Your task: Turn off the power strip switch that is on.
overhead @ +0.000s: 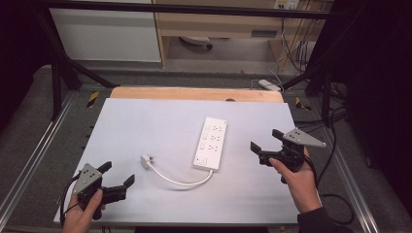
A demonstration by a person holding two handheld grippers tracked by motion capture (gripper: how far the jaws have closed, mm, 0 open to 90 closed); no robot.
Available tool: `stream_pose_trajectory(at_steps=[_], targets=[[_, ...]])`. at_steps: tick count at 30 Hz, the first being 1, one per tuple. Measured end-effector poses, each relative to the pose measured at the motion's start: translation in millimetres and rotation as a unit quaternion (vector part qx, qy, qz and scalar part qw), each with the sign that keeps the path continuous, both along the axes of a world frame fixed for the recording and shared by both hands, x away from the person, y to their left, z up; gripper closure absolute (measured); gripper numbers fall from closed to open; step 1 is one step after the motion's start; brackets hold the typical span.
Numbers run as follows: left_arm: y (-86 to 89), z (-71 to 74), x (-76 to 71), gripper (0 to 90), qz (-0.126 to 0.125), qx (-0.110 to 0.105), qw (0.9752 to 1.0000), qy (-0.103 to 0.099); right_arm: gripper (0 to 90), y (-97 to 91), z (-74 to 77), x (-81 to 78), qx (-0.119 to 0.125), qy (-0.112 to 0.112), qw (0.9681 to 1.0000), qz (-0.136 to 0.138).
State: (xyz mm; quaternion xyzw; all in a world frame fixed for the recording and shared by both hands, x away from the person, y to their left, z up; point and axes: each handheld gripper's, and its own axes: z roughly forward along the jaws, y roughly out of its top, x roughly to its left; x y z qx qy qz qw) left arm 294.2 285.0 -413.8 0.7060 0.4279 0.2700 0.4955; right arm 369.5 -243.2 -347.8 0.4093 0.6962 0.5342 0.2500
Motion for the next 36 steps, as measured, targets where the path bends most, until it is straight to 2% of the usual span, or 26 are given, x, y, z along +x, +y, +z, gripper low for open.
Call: stream_pose_trajectory(at_steps=[16,36], targets=[[1.2,-1.2,0.7,4.5,0.001,0.001,1.0000,0.005,4.7,14.5,21.9,34.3,-0.019,0.003,0.9997,0.012],[1.5,-2.3,1.6,4.5,-0.001,0.001,1.0000,0.009,6.9,37.2,33.1,66.9,-0.043,0.009,0.9988,0.019]])
